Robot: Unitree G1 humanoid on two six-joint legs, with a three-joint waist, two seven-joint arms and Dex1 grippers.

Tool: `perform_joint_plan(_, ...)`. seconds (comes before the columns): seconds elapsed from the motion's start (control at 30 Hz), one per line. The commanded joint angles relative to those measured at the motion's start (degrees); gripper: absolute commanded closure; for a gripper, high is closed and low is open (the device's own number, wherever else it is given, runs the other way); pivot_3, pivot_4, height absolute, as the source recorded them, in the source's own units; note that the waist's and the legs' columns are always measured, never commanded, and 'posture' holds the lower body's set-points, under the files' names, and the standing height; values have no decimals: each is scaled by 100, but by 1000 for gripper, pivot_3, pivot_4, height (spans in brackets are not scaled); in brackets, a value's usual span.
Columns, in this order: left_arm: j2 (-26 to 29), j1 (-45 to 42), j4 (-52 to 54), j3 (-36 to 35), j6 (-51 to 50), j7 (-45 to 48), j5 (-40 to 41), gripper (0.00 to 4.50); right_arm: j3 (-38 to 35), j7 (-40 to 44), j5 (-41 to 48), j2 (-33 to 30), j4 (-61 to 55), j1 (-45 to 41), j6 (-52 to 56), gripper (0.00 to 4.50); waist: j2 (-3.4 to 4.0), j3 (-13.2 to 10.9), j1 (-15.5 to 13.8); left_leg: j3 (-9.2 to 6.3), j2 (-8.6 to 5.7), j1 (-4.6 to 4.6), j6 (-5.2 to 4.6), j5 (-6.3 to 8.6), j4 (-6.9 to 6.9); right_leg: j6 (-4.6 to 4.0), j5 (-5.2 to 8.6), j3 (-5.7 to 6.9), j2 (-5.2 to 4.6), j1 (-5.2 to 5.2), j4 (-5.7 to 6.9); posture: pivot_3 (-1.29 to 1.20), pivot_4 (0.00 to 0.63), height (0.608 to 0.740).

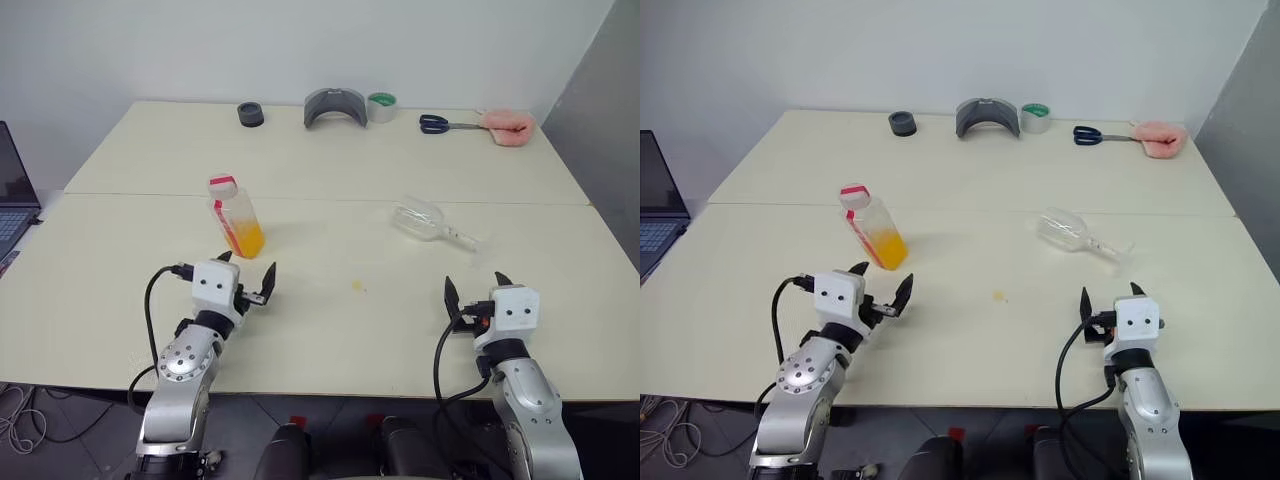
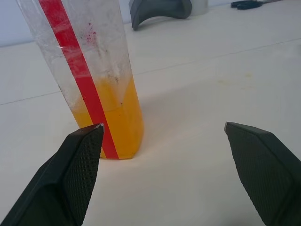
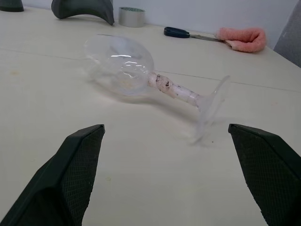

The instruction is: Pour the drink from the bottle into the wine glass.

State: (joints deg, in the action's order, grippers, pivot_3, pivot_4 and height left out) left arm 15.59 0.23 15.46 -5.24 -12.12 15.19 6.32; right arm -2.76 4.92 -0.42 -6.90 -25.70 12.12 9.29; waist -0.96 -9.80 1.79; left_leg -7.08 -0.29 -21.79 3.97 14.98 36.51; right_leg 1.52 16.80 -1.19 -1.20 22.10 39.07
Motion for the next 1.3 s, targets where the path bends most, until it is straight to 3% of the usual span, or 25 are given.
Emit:
perform_joint_plan(0.03, 97, -82, 148, 0, 93, 80, -6, 89, -85, -22, 52, 4, -51, -63, -168, 0, 0, 0, 0, 0, 0, 0, 0, 0, 0, 0, 0, 0, 0, 0, 0, 0, 150, 740)
perform_joint_plan(0.97, 82, -97, 178, 86, 0, 27, -87, 89, 31, 154, 133, -7, -10, -279, -184, 0, 0, 0, 0, 0, 0, 0, 0, 0, 0, 0, 0, 0, 0, 0, 0, 0, 150, 740)
perform_joint_plan(1.1, 70, -68, 114, -62, 108, 113, 116, 89, 272, 767, 418, -269, -146, -375, -151, 0, 0, 0, 2, 1, 0, 0, 0, 0, 0, 0, 0, -1, 0, 0, 0, 0, 150, 740)
perform_joint_plan(1.3, 127, 71, 159, -387, 4, 11, 271, 89, 471, 2348, 1734, -1288, -774, -986, 788, 0, 1, -1, 10, 1, 0, 1, -1, 0, 1, 0, 0, -1, 1, -1, 0, 0, 150, 740)
